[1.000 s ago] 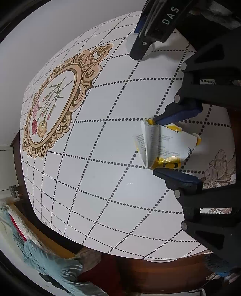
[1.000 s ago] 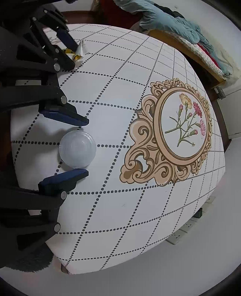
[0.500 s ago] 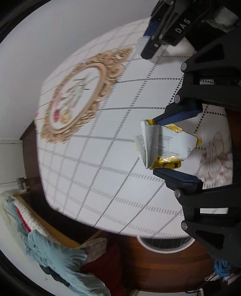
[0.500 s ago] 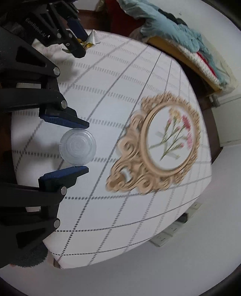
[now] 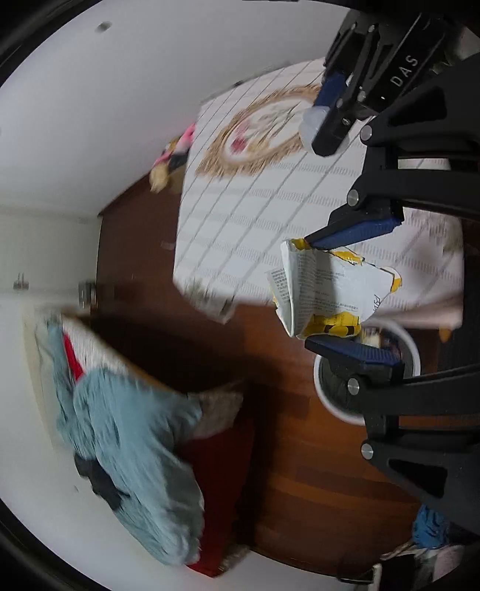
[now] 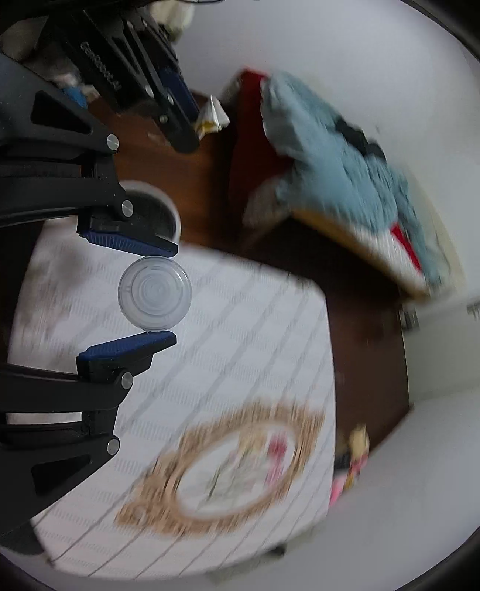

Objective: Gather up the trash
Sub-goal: 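Carry the lid and wrapper over the white bin and open both tools to drop them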

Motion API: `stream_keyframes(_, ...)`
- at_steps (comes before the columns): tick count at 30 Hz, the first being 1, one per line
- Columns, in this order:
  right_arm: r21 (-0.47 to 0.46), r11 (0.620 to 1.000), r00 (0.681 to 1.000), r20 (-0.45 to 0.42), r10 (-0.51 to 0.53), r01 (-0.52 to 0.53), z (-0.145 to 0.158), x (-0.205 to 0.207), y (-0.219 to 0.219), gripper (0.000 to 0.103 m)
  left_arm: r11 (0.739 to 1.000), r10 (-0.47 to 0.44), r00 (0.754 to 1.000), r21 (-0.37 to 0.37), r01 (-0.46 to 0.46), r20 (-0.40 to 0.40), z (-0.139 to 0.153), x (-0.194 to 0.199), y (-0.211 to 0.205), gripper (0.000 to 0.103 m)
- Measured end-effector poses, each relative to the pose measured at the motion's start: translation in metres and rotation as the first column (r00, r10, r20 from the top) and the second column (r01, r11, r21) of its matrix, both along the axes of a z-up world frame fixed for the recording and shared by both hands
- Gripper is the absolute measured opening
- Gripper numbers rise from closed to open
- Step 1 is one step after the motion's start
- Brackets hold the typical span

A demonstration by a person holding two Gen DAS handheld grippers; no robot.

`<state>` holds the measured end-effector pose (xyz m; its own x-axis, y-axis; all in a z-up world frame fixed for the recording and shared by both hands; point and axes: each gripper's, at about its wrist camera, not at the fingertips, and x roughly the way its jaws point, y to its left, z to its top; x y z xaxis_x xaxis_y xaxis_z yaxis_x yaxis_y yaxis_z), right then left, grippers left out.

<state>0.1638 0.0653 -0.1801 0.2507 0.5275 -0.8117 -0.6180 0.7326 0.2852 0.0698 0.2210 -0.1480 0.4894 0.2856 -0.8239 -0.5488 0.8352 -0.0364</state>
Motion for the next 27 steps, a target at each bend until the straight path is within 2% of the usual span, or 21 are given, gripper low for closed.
stream_keyframes(3, 0.007, 0.994, 0.992, -0.064, 0.11, -0.11, -0.013, -0.009, 0.057, 0.043, 0.997, 0.071, 0.997, -0.029, -0.072, -0.03, -0.013, -0.018, 0.046, 0.044)
stream_keyframes(5, -0.016, 0.982, 0.977, -0.105, 0.187, -0.19, -0.034, -0.015, 0.1, 0.043, 0.993, 0.106, 0.992, -0.051, -0.109, -0.064, -0.029, -0.026, 0.07, 0.044)
stream_keyframes(9, -0.098, 0.947, 0.939, -0.201, 0.281, -0.305, -0.096, -0.015, 0.17, 0.043, 0.968, 0.191, 0.965, -0.128, -0.216, -0.18, -0.081, -0.036, 0.123, 0.044)
stream_keyframes(13, -0.185, 0.907, 0.9, -0.304, 0.314, -0.379, -0.145, -0.012, 0.21, 0.043, 0.93, 0.236, 0.929, -0.212, -0.3, -0.284, -0.126, -0.045, 0.158, 0.045)
stream_keyframes(15, -0.213, 0.89, 0.885, -0.338, 0.32, -0.403, -0.16, -0.01, 0.222, 0.043, 0.909, 0.246, 0.913, -0.25, -0.334, -0.324, -0.147, -0.05, 0.172, 0.047)
stream_keyframes(18, -0.227, 0.87, 0.863, -0.379, 0.335, -0.437, -0.182, -0.009, 0.24, 0.043, 0.874, 0.271, 0.902, -0.307, -0.377, -0.336, -0.169, -0.055, 0.183, 0.047)
stream_keyframes(20, -0.231, 0.86, 0.853, -0.39, 0.346, -0.454, -0.193, -0.01, 0.248, 0.043, 0.866, 0.283, 0.899, -0.313, -0.389, -0.335, -0.177, -0.059, 0.186, 0.048)
stream_keyframes(22, -0.249, 0.851, 0.855, -0.378, 0.353, -0.462, -0.202, -0.011, 0.256, 0.043, 0.865, 0.29, 0.896, -0.309, -0.396, -0.336, -0.183, -0.061, 0.187, 0.053)
stream_keyframes(24, -0.257, 0.848, 0.856, -0.377, 0.353, -0.463, -0.21, -0.012, 0.263, 0.044, 0.868, 0.306, 0.898, -0.296, -0.4, -0.317, -0.185, -0.069, 0.187, 0.079)
stream_keyframes(26, -0.277, 0.849, 0.864, -0.374, 0.337, -0.45, -0.214, -0.012, 0.264, 0.054, 0.874, 0.315, 0.898, -0.275, -0.4, -0.306, -0.182, -0.076, 0.187, 0.086)
stream_keyframes(27, -0.283, 0.85, 0.868, -0.372, 0.33, -0.445, -0.211, -0.013, 0.261, 0.065, 0.879, 0.312, 0.9, -0.266, -0.395, -0.306, -0.179, -0.079, 0.186, 0.09)
